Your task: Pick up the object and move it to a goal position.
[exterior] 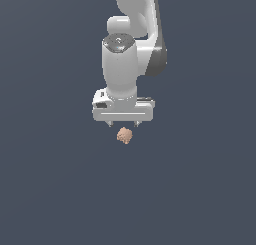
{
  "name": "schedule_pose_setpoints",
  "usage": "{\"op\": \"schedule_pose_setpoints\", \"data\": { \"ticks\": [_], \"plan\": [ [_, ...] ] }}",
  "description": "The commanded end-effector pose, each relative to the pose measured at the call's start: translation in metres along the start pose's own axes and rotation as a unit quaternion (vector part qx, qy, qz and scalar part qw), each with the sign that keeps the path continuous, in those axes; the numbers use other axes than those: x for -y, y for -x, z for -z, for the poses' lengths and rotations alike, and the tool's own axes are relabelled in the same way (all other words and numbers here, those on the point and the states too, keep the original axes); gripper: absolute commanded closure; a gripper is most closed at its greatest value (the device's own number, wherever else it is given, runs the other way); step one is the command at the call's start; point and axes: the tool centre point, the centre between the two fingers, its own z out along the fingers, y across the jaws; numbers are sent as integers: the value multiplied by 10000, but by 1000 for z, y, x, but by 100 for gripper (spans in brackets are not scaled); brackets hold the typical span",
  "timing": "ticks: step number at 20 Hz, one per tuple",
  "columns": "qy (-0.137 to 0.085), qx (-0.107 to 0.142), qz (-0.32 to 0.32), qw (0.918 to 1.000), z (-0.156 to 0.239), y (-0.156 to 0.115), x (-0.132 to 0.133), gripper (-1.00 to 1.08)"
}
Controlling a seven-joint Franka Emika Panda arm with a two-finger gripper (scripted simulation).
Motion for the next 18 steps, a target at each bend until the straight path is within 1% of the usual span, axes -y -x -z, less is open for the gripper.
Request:
{"op": "schedule_pose_setpoints", "data": {
  "ticks": [1,6,10,18],
  "plan": [
    [-1,17,-104,9999,-5,2,0,-92],
    [5,69,-466,9989,-23,10,0,-92],
    [20,126,-882,9960,-42,20,0,-92],
    [90,247,-1827,9828,-83,46,-2,-92]
  ]
}}
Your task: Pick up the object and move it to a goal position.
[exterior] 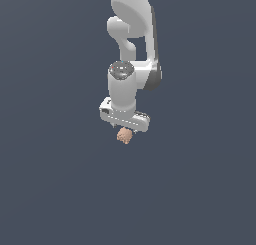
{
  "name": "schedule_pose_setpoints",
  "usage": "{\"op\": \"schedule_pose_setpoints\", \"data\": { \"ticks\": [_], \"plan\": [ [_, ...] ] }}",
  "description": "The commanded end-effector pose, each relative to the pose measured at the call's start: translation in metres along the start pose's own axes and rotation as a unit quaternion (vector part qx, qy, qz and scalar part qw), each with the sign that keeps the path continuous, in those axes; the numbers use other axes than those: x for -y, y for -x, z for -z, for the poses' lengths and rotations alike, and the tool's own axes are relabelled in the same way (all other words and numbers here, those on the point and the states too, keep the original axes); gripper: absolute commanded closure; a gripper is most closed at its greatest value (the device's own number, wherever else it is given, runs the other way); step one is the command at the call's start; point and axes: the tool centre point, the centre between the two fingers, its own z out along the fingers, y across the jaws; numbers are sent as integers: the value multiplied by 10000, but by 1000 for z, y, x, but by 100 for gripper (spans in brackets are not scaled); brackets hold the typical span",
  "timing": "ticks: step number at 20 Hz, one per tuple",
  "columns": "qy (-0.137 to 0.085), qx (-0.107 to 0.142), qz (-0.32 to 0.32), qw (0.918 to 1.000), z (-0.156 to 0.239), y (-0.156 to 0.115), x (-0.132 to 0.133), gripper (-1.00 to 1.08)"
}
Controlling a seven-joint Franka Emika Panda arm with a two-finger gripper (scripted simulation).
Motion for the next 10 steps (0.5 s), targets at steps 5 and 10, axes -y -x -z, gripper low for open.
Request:
{"op": "schedule_pose_setpoints", "data": {
  "ticks": [5,10],
  "plan": [
    [54,55,-556,9984,-23,13,-6,-92],
    [77,73,-757,9971,-32,18,-9,-92]
  ]
}}
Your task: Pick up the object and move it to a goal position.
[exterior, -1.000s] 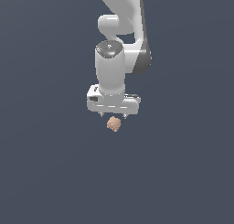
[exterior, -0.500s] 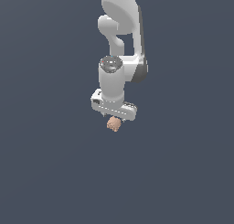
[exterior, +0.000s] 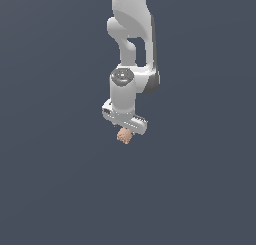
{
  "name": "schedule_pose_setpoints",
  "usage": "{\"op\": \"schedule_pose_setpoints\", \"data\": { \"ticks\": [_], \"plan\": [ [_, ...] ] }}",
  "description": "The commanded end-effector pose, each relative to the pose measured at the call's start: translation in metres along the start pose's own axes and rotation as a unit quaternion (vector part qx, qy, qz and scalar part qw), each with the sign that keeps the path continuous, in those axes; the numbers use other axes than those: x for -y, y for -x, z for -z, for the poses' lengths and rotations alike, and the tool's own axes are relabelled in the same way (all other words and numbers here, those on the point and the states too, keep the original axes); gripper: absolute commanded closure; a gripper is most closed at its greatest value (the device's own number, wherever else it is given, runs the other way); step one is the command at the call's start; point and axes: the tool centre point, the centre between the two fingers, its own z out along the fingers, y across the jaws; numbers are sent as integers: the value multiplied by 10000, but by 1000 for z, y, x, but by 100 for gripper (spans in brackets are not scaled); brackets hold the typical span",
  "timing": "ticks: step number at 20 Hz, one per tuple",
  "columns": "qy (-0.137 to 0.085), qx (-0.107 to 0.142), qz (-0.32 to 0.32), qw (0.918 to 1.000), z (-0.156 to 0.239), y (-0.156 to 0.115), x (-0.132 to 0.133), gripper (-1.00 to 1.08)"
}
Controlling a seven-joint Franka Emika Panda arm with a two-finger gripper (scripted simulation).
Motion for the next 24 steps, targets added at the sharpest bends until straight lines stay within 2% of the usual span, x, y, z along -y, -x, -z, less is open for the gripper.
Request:
{"op": "schedule_pose_setpoints", "data": {
  "ticks": [1,8,17,22,23,24],
  "plan": [
    [7,3,-77,10000,-3,1,-1,-92],
    [8,5,-72,10000,-8,2,-1,-92],
    [10,4,-92,10000,-47,3,-2,-92],
    [10,4,-92,10000,-53,2,-2,-92],
    [10,4,-92,10000,-53,2,-2,108],
    [10,4,-92,10000,-53,2,-2,108]
  ]
}}
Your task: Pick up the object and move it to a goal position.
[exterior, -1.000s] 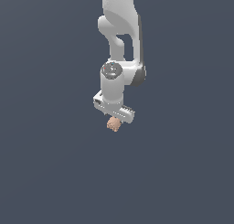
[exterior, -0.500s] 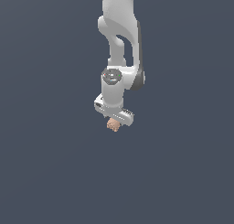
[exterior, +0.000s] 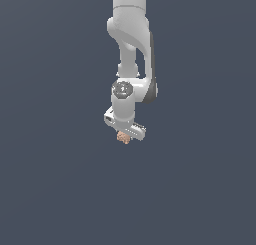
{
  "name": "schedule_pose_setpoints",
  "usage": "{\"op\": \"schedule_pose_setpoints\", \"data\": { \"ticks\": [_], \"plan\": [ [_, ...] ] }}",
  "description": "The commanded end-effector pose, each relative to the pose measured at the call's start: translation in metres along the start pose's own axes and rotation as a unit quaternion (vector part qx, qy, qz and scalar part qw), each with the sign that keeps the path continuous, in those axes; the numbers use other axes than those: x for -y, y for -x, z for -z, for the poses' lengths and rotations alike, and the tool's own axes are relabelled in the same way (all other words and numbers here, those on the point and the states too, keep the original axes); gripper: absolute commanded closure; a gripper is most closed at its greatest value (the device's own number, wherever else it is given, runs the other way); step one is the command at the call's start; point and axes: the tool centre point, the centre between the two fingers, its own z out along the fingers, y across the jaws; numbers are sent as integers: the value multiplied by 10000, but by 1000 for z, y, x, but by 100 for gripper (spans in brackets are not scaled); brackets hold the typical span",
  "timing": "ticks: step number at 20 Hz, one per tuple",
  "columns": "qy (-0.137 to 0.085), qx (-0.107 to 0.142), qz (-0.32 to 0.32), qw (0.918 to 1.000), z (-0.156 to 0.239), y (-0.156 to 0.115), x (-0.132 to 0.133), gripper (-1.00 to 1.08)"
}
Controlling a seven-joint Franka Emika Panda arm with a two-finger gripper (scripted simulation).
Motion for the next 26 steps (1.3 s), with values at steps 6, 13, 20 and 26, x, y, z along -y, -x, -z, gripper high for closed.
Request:
{"op": "schedule_pose_setpoints", "data": {
  "ticks": [6,13,20,26],
  "plan": [
    [1,-2,-3,10000,-1,0,0,108],
    [-3,-2,0,10000,4,-2,1,108],
    [0,-3,-1,10000,28,-18,4,108],
    [3,-4,-3,10000,66,-42,10,108]
  ]
}}
